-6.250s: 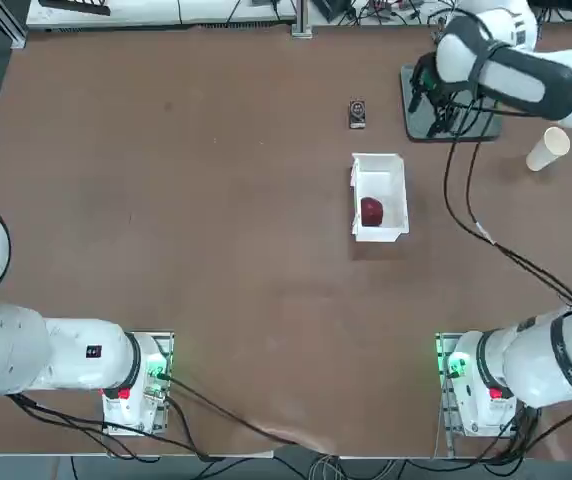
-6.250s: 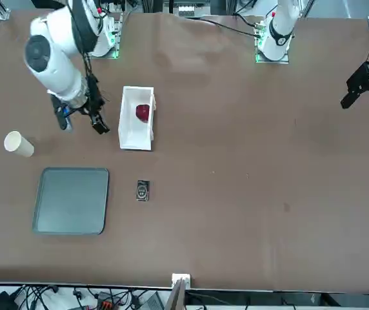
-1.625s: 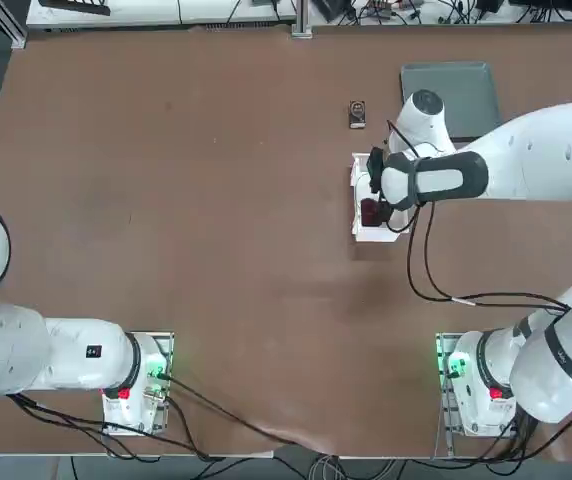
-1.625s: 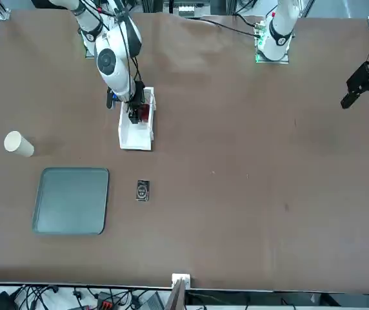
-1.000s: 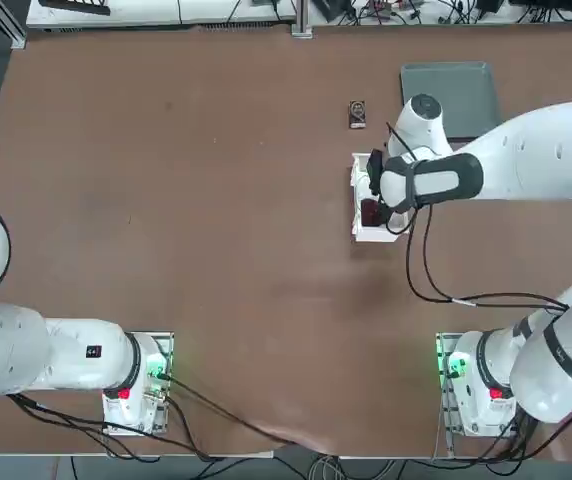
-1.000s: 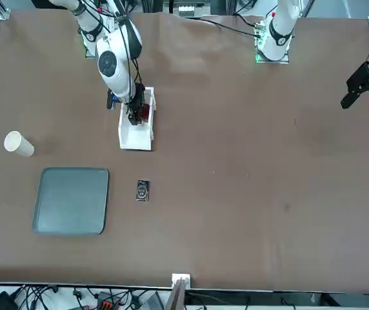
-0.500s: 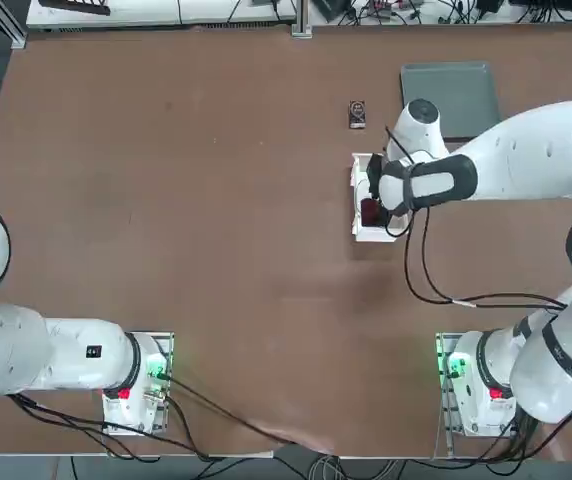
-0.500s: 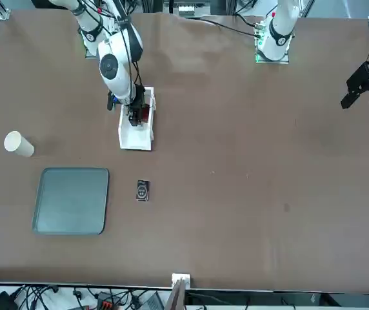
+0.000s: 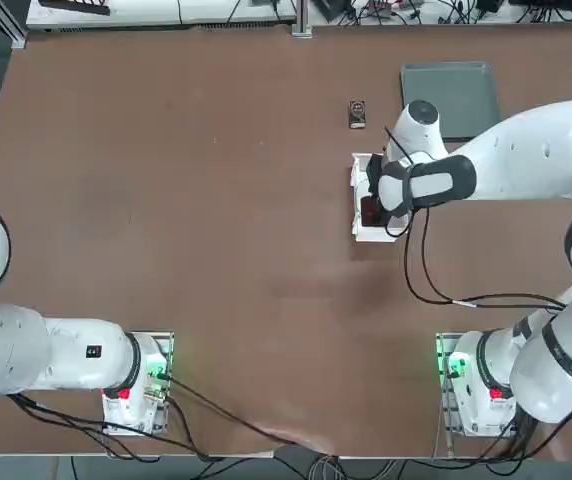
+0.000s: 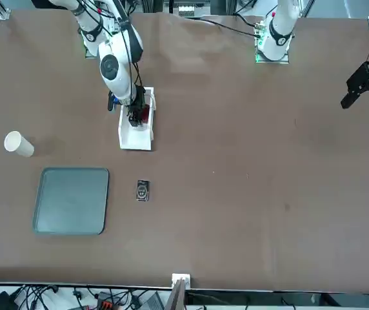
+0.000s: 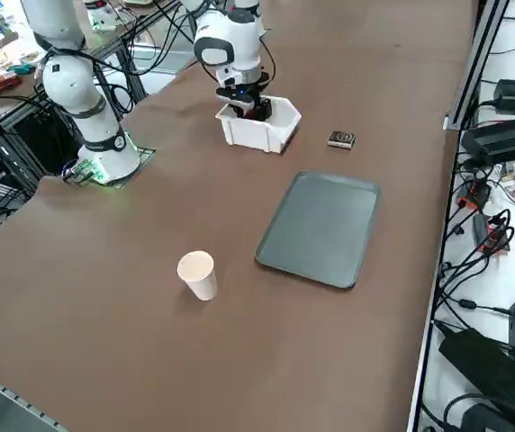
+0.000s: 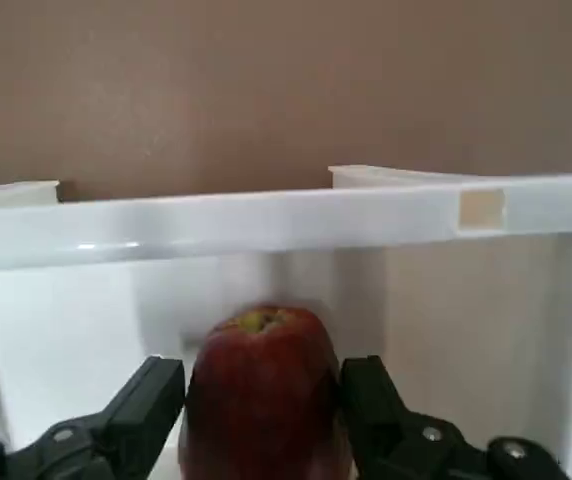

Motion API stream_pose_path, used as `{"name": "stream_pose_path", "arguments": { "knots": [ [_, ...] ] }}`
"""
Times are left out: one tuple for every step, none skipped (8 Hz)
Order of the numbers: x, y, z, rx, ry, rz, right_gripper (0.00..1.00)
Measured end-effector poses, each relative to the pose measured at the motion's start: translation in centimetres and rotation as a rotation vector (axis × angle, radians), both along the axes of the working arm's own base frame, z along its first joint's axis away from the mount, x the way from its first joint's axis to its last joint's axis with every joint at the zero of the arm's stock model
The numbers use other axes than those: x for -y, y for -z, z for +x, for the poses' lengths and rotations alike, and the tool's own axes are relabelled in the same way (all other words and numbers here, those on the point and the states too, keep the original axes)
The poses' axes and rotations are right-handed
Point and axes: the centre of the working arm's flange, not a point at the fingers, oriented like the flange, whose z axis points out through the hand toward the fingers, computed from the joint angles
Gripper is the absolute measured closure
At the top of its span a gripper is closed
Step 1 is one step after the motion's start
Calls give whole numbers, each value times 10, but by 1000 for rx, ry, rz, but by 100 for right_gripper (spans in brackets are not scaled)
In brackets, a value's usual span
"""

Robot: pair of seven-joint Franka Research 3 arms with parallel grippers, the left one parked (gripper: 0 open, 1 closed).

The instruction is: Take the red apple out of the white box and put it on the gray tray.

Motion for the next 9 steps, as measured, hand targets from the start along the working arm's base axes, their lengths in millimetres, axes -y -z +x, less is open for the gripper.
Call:
{"name": "stream_pose_path", "arguments": {
  "knots": [
    [0,0,0,1,0,1,7],
    [0,-1,0,2,1,1,11],
    [-1,-1,0,2,11,1,15],
    [-1,-3,0,3,22,2,21],
    [-2,-3,0,3,28,2,23],
    [-2,-3,0,3,32,2,23],
    [-3,-4,1,6,35,4,23],
    [-3,-8,2,11,39,9,23],
    [-2,-15,3,8,43,13,23]
  ]
}}
